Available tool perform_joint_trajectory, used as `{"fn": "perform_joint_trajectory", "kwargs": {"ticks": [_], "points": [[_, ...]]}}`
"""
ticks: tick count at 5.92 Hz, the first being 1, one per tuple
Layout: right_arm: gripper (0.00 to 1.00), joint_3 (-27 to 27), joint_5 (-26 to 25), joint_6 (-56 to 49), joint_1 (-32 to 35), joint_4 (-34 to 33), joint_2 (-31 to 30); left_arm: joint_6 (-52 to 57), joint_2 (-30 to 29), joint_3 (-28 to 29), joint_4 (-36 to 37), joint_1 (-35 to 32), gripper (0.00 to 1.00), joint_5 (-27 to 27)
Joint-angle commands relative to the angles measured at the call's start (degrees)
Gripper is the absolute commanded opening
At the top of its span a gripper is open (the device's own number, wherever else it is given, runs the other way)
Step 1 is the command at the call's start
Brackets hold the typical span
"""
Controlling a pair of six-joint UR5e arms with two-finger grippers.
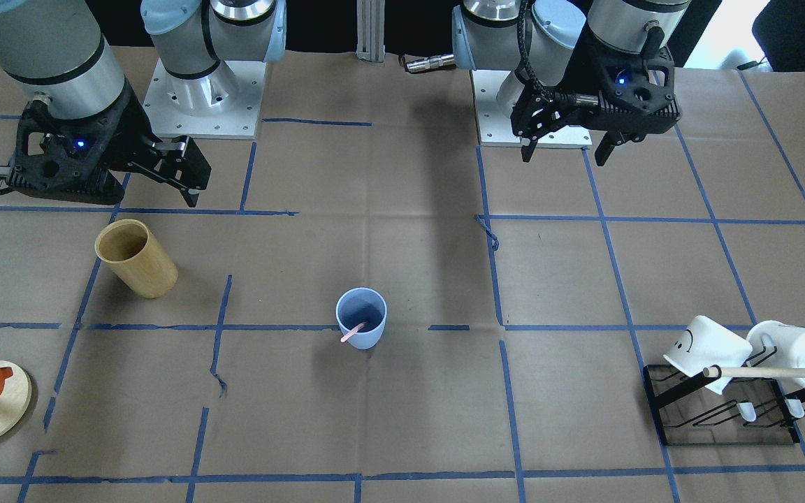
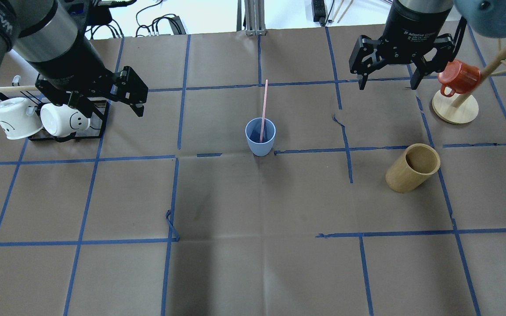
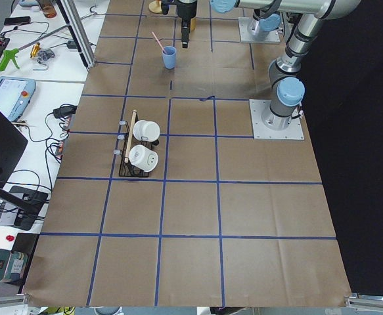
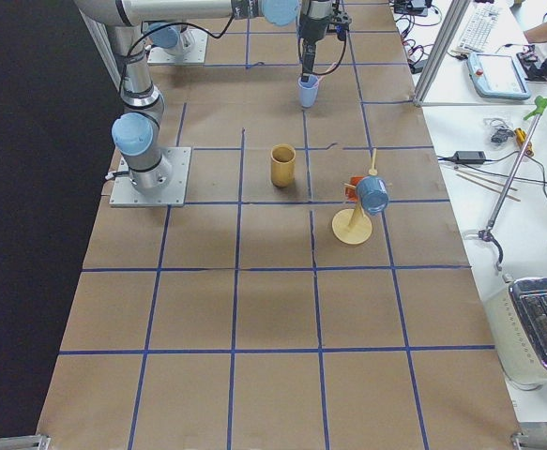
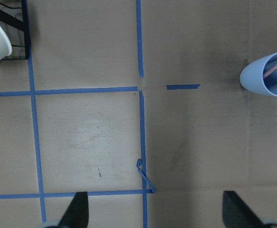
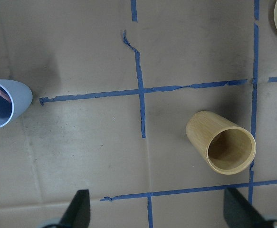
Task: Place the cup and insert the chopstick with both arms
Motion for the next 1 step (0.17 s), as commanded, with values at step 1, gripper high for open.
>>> {"fn": "perform_joint_trajectory", "kwargs": {"ticks": [1], "points": [[1.0,0.03,0.0,-0.02,0.0,-0.02,0.0,0.0,-0.15,0.09,0.0,-0.04,0.98,-0.02]]}}
